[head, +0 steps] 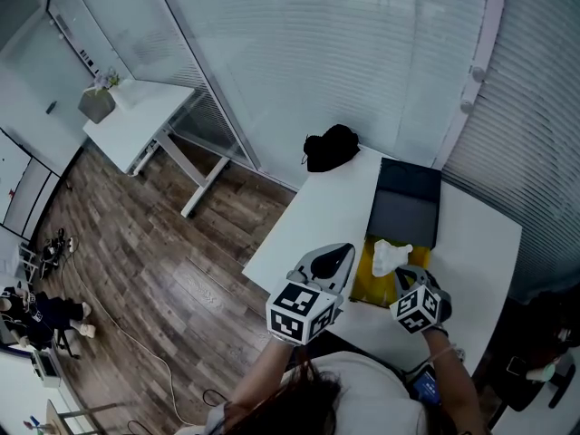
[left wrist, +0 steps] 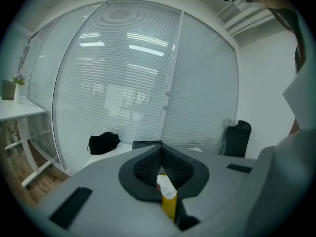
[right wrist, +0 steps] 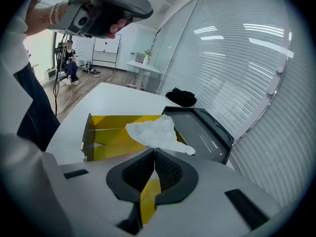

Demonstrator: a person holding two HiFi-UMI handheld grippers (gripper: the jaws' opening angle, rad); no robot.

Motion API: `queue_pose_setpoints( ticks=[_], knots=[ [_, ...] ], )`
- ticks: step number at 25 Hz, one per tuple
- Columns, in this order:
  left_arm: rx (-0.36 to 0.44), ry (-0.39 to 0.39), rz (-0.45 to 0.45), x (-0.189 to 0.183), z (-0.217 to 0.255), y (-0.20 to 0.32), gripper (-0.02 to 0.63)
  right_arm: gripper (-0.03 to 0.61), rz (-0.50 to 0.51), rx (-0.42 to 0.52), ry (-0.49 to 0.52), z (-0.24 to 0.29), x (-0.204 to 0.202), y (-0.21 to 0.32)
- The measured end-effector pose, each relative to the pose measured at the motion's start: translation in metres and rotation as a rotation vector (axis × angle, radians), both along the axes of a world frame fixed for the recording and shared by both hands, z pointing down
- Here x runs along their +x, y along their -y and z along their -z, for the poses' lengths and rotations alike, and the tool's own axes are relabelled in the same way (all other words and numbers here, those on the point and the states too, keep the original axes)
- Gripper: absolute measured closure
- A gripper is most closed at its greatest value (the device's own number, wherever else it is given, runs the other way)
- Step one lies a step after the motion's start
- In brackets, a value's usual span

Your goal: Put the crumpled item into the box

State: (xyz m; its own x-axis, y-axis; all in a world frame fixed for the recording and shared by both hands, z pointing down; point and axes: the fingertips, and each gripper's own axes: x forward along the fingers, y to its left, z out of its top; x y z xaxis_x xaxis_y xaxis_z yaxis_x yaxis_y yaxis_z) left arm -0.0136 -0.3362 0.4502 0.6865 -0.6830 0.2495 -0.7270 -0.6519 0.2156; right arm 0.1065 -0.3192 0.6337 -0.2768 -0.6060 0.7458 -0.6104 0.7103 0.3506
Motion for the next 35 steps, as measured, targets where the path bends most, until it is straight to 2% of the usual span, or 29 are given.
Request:
queue_pose_setpoints(
  ticks=[9,16,19,22,27,35],
  knots=[
    [-0.021,0.008,0.009,-0.005,-0.008,0.002,0.597,0.549,0.004,-0.09,-0.029,-0.024,0.0,-0.002],
    [-0.026,0.006,0.004,-0.005,-0.008,0.0,0.597,0.546,0.006,-0.116,-0.037,-0.031,-0.002,-0.006],
    [-0.026,0.005,0.006,-0.006,-0.008,-0.001,0.597,0.534,0.004,-0.127,-0.03,-0.033,-0.002,-0.006],
    [-0.027,0.005,0.006,-0.006,-0.008,-0.002,0.597,0.495,0.0,-0.135,-0.015,-0.032,-0.004,-0.006],
    [-0.023,0.006,0.003,-0.005,-0.007,-0.007,0.597,0.487,-0.02,-0.095,0.024,-0.018,-0.007,-0.004],
    [-0.007,0.003,0.018,-0.003,-0.004,-0.011,0.597,0.495,-0.117,-0.021,0.171,0.019,-0.005,0.001]
  ],
)
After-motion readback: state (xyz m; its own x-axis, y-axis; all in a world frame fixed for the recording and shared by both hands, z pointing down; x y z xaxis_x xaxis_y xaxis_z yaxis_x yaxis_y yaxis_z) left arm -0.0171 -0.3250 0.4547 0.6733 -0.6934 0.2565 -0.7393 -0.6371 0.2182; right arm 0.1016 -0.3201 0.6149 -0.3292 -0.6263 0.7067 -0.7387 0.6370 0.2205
